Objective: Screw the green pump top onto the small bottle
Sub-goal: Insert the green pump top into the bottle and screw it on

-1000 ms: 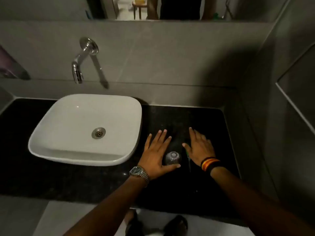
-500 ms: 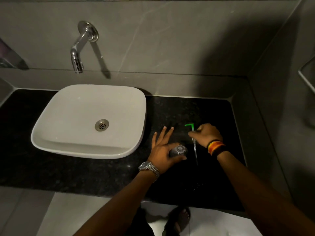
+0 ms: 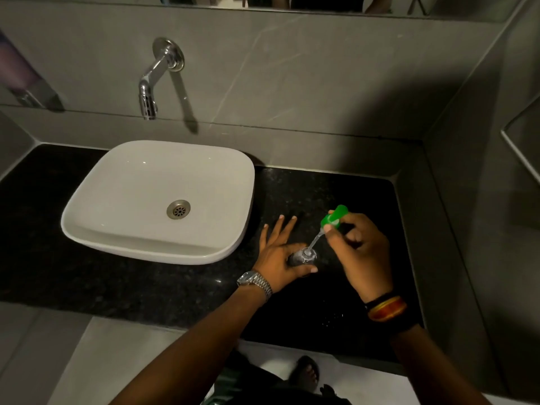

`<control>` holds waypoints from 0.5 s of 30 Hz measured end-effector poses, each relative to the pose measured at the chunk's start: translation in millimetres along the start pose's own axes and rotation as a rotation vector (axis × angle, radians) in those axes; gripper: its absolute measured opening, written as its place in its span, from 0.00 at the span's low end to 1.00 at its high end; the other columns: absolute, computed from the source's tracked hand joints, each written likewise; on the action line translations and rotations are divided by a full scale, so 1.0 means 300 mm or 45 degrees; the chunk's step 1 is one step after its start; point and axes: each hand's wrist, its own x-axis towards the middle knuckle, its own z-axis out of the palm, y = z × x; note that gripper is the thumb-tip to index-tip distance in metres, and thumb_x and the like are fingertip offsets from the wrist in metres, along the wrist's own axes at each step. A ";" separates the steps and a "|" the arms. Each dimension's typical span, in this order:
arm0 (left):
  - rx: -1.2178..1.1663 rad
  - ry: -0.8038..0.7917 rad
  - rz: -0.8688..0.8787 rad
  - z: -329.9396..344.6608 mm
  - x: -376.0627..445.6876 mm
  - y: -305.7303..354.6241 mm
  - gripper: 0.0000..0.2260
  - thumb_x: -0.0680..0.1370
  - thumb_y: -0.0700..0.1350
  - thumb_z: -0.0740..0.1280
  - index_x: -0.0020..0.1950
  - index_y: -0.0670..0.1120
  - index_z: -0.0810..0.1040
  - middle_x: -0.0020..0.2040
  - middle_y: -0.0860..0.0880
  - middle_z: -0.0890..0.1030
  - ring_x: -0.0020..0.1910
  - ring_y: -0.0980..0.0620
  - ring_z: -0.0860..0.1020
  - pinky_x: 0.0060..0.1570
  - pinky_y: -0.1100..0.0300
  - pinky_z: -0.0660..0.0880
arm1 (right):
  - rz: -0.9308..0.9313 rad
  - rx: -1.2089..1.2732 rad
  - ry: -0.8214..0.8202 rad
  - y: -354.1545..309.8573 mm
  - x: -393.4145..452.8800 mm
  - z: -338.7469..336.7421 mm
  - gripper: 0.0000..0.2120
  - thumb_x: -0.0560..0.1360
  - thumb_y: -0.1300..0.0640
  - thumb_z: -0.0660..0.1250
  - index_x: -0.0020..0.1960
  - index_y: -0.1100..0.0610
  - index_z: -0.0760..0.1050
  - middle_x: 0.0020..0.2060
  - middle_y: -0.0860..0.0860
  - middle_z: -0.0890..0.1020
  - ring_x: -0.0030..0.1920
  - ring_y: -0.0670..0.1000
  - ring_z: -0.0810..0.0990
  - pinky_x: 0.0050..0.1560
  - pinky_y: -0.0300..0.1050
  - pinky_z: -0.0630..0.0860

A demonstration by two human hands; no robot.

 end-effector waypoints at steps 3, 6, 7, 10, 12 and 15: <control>0.001 -0.004 -0.002 0.001 -0.002 -0.002 0.27 0.69 0.70 0.69 0.64 0.59 0.81 0.83 0.51 0.54 0.82 0.49 0.42 0.78 0.43 0.35 | -0.008 0.005 -0.074 0.052 -0.017 0.033 0.09 0.72 0.52 0.72 0.52 0.50 0.80 0.47 0.45 0.81 0.36 0.45 0.78 0.38 0.39 0.74; 0.015 -0.003 -0.007 0.000 -0.001 0.002 0.28 0.69 0.71 0.67 0.65 0.61 0.80 0.83 0.50 0.54 0.82 0.49 0.42 0.78 0.43 0.35 | -0.056 -0.036 -0.134 0.095 -0.034 0.061 0.11 0.72 0.57 0.73 0.54 0.51 0.81 0.48 0.45 0.81 0.37 0.42 0.77 0.38 0.37 0.73; 0.016 0.000 -0.006 0.000 -0.002 0.003 0.28 0.69 0.71 0.67 0.66 0.61 0.79 0.83 0.50 0.55 0.82 0.49 0.42 0.78 0.42 0.35 | -0.041 -0.034 -0.156 0.106 -0.039 0.070 0.13 0.72 0.59 0.73 0.56 0.52 0.81 0.48 0.45 0.81 0.37 0.41 0.77 0.37 0.34 0.72; -0.004 0.001 -0.003 -0.002 -0.005 0.007 0.26 0.70 0.70 0.66 0.65 0.62 0.79 0.83 0.49 0.56 0.82 0.47 0.44 0.77 0.43 0.35 | -0.046 -0.110 -0.224 0.125 -0.042 0.085 0.13 0.72 0.58 0.74 0.57 0.54 0.81 0.45 0.42 0.78 0.39 0.36 0.77 0.35 0.28 0.71; -0.016 0.006 -0.005 -0.002 -0.006 0.008 0.27 0.69 0.70 0.65 0.65 0.61 0.80 0.83 0.48 0.57 0.82 0.46 0.45 0.77 0.43 0.36 | -0.102 -0.204 -0.260 0.136 -0.032 0.091 0.13 0.72 0.53 0.75 0.55 0.52 0.81 0.48 0.41 0.78 0.41 0.36 0.76 0.39 0.32 0.73; -0.002 -0.016 -0.013 -0.002 -0.002 0.005 0.31 0.68 0.70 0.64 0.68 0.60 0.77 0.83 0.48 0.56 0.82 0.47 0.45 0.77 0.40 0.36 | -0.141 -0.320 -0.295 0.136 -0.010 0.094 0.15 0.71 0.49 0.76 0.55 0.51 0.82 0.54 0.42 0.77 0.40 0.37 0.74 0.42 0.35 0.74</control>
